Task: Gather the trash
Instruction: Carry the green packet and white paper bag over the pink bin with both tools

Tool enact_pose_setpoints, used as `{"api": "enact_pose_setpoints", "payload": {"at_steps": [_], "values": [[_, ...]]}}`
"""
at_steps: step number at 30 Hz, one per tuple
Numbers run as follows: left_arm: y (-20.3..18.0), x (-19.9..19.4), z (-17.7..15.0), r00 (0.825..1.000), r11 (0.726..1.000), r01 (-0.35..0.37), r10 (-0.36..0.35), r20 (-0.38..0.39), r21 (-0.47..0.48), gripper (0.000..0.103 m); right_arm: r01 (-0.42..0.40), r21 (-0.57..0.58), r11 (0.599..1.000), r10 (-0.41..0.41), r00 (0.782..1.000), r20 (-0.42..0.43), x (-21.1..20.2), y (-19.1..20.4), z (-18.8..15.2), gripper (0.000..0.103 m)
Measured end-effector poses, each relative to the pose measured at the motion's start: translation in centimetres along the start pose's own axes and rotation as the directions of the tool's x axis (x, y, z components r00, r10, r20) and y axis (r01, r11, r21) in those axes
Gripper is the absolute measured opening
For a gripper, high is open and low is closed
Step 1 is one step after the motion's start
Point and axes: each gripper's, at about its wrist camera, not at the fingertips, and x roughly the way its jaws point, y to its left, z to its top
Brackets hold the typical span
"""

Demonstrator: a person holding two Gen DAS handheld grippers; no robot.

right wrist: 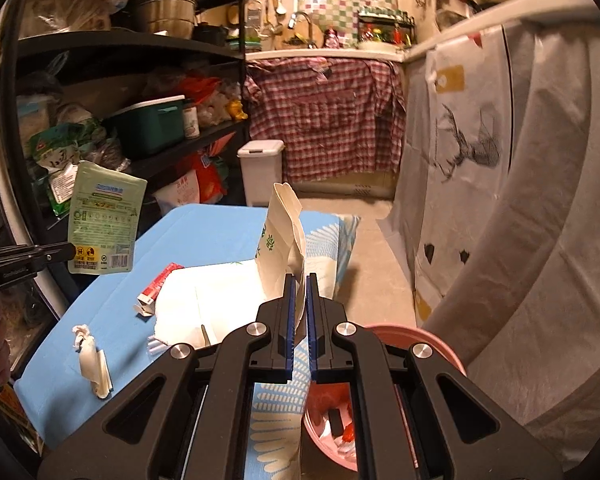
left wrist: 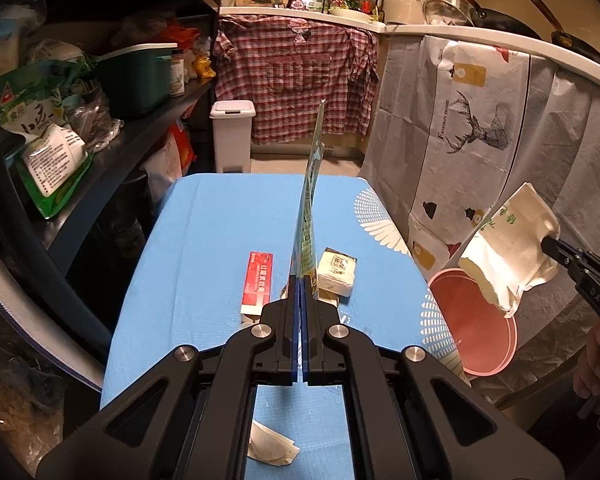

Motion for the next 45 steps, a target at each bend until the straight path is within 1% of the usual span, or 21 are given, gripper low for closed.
{"api": "enact_pose_setpoints", "payload": {"at_steps": [9, 29, 45], "values": [[-1.0, 1.3, -0.1, 1.0, 1.0, 0.016, -0.016, -0.018, 0.022, 0.0, 0.023, 0.026, 0.999, -0.023, 1.0, -0.011, 0.7, -1.1, -0.7, 0.006], [-4.8, 3.9, -0.3, 0.996, 0.994, 0.067, -0.062, -0.061, 0.082, 0.0, 0.087, 0.055, 0.995, -0.087, 0.996, -0.003, 0.5, -3.2, -0.6, 0.006], [-8.5, 5.6, -0.5, 0.991, 0.986, 0.112, -0.101, -0.089, 0.126, 0.0, 0.15, 0.11, 0.983, -0.151, 0.989, -0.001, 0.0, -6.6, -0.7, 0.006]]}}
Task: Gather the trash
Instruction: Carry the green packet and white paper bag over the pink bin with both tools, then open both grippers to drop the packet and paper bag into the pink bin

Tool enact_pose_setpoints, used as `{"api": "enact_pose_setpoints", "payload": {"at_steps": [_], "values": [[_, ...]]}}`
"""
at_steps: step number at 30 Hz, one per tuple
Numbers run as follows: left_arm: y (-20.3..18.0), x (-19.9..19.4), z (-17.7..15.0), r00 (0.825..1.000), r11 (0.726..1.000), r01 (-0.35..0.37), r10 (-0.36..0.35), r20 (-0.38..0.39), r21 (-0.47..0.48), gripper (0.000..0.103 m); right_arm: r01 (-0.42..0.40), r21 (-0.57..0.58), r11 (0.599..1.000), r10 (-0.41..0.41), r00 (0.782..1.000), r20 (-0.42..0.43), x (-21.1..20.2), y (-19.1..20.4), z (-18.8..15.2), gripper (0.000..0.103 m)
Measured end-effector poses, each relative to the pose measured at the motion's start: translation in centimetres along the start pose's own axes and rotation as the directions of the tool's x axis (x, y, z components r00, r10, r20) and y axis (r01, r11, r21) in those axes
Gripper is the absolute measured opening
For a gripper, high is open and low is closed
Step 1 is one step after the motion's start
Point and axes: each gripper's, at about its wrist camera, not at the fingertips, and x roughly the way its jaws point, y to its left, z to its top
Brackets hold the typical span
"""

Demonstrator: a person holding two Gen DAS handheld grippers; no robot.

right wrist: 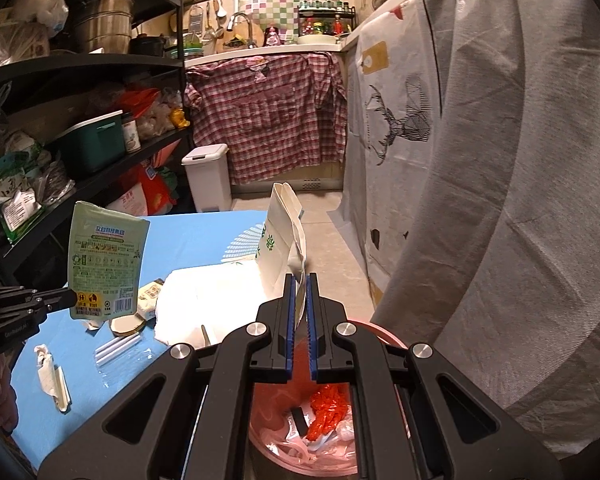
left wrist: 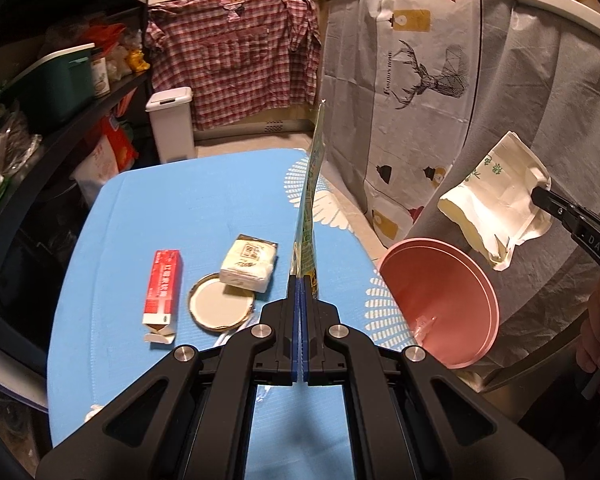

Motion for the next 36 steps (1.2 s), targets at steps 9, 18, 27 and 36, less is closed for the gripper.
{"api": "enact_pose_setpoints", "payload": {"at_steps": [9, 18, 27, 36], "values": [[-2.5, 1.5, 0.3, 0.999, 0.999, 0.03, -0.03, -0.016, 0.028, 0.0, 0.04, 0.038, 0.998, -0.039, 0.999, -0.013, 0.5, -2.0, 0.1, 0.006], [-5.1, 3.0, 0.9, 0.997, 0.996, 0.068, -0.067, -0.026, 0.049, 0.0, 0.084, 0.07, 0.994, -0.082, 0.996, -0.036, 1.1, -3.3, 0.0, 0.006], [-7.7, 4.9, 1.1, 0.993, 0.991, 0.114, -0.111, -0.048, 0.074, 0.0, 0.153, 0.109, 0.982, -0.144, 0.986, -0.083, 1.8, -5.6, -0.5, 0.006], [-10.8, 7.1, 0.8, 0.981, 0.978, 0.179, -0.17, -0.093, 0.106, 0.0, 0.194, 0.079, 0.978, -0.184, 0.976, -0.114, 2.9, -5.8, -0.8, 0.006]]}}
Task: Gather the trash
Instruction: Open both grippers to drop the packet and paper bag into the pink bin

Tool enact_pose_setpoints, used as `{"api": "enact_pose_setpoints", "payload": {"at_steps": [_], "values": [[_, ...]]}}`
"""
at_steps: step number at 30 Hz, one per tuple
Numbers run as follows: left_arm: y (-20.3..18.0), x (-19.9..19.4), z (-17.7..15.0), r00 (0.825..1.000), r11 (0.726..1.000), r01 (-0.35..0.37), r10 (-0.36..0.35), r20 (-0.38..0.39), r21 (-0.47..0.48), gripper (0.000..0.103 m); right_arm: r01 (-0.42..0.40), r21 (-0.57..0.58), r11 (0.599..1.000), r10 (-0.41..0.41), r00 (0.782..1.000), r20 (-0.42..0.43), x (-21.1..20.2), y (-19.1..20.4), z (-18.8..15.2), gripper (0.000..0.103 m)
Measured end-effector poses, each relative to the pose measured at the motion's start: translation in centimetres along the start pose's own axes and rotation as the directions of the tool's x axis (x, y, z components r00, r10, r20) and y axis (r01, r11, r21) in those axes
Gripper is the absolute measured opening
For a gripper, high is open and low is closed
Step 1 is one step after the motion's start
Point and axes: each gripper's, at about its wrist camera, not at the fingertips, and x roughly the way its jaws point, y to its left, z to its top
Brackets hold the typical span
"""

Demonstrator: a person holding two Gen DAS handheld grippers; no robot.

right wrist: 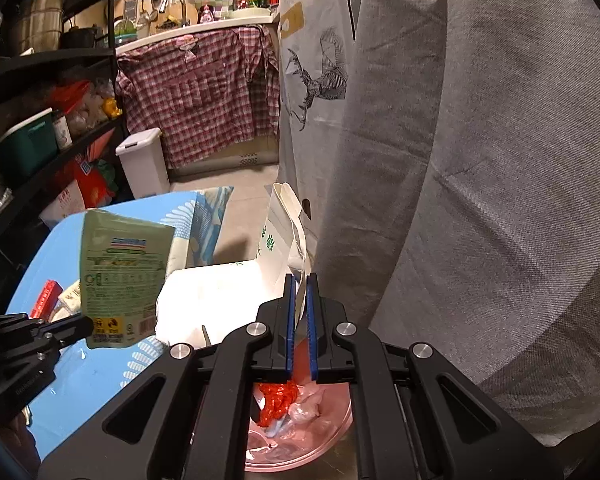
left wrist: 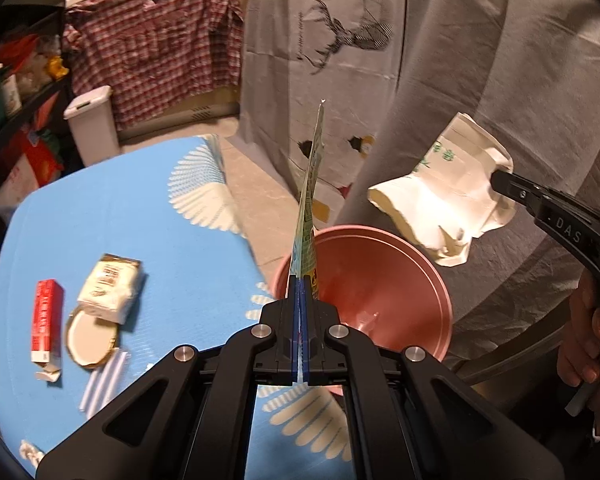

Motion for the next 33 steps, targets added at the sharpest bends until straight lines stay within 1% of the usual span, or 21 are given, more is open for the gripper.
{"api": "enact_pose_setpoints", "payload": {"at_steps": [5, 11, 16, 17, 18, 19, 21, 22, 33], "values": [[-0.7, 1.5, -0.1, 0.999, 1.0, 0.014, -0.014, -0.028, 0.005, 0.0, 0.014, 0.0, 1.0, -0.014, 1.0, -0.022, 0.7, 0.0, 0.0, 0.006], [-1.1, 2.4, 0.2, 0.999, 0.999, 0.032, -0.032, -0.043, 0.006, 0.0, 0.021, -0.012, 1.0, -0.022, 0.999, -0.042, 1.2, 0.2, -0.2, 0.006], [-1.9, 3.8, 0.1, 0.995, 0.998, 0.065, -0.063, -0.083, 0.023, 0.001, 0.034, -0.01, 0.999, -0.035, 0.998, -0.056, 1.6, 0.0, -0.4, 0.012], [-2.0, 4.1, 0.0, 0.995, 0.998, 0.061, -0.059, -0.086, 0.026, 0.005, 0.039, -0.005, 0.999, -0.04, 0.997, -0.064, 1.8, -0.1, -0.4, 0.012], [-2.0, 4.3, -0.1, 0.994, 0.998, 0.058, -0.056, -0.093, 0.024, 0.01, 0.04, 0.0, 0.999, -0.04, 0.997, -0.069, 1.9, -0.2, -0.4, 0.015], [-1.9, 4.4, -0.2, 0.994, 0.998, 0.057, -0.055, -0.096, 0.019, 0.021, 0.042, 0.004, 0.999, -0.042, 0.996, -0.074, 2.1, -0.3, -0.4, 0.022], [-1.6, 4.3, -0.2, 0.994, 0.999, 0.053, -0.052, -0.093, 0.01, 0.023, 0.052, 0.008, 0.999, -0.051, 0.996, -0.076, 2.2, -0.4, -0.5, 0.029], [-1.4, 4.1, -0.2, 0.995, 0.999, 0.054, -0.053, -0.089, 0.007, 0.023, 0.05, 0.01, 0.999, -0.049, 0.996, -0.074, 2.3, -0.4, -0.5, 0.029], [1.4, 0.7, 0.0, 0.999, 0.999, 0.034, -0.034, -0.017, -0.029, 0.023, 0.006, -0.014, 1.0, -0.006, 0.999, -0.035, 1.5, 0.6, -0.5, 0.029]]}}
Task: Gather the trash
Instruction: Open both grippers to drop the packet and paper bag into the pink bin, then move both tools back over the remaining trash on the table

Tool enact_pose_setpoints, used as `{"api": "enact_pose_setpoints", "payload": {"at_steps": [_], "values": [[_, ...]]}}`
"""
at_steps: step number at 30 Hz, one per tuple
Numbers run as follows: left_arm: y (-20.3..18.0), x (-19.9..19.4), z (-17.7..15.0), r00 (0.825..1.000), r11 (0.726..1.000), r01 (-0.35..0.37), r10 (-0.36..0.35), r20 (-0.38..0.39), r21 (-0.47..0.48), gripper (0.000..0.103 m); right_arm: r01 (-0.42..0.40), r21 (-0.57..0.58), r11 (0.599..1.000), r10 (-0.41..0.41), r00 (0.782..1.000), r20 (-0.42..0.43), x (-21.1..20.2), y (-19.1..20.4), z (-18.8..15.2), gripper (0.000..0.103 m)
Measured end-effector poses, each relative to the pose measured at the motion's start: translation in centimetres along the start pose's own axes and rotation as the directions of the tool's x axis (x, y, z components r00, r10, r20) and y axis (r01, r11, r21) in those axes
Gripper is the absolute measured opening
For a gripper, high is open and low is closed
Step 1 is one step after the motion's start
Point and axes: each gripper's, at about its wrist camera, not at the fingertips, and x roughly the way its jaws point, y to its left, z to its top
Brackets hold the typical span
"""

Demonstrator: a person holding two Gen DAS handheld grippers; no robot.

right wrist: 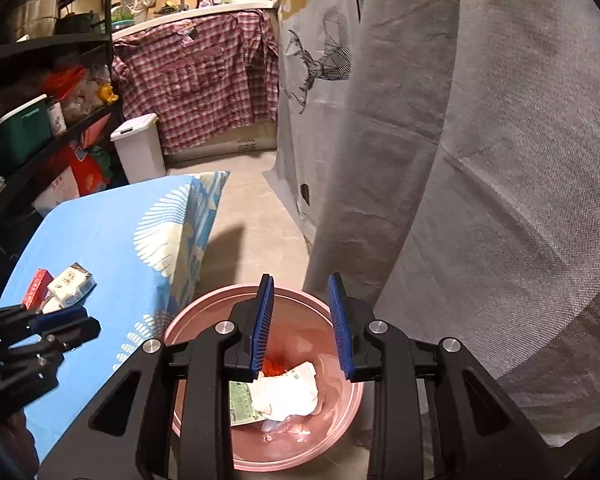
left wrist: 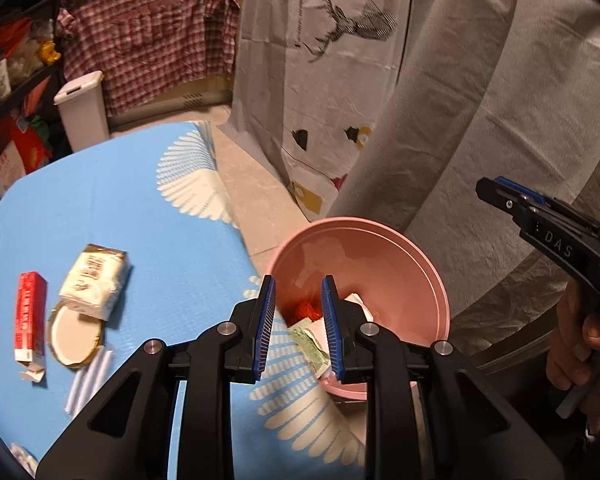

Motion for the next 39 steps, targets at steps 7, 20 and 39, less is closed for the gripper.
{"api": "enact_pose_setpoints", "payload": {"at_steps": [7, 20, 39], "values": [[3.0, -3.4, 0.1, 0.997, 0.999, -0.04, 0.042, 0.059, -0.033, 0.023, -0.052, -0.019, 0.998, 0.053, 0.998, 0.031, -1.5, 1.6, 0.0, 0.029], [12.0, -11.0, -1.6, 0.977, 0.977, -0.146, 0.168, 0.134, -0.158, 0.023, -0.224, -0.027, 0.974, 0.226, 0.97, 0.085, -4.1, 7.7, 0.4, 0.029], [21.2, -12.8, -3.3, 0.953, 0.921, -0.249, 0.288, 0.092, -0.298, 0.023, -0.454, -0.067, 0.888, 0.455, 0.89, -0.005, 1.5, 21.3, -1.0, 0.016]]}}
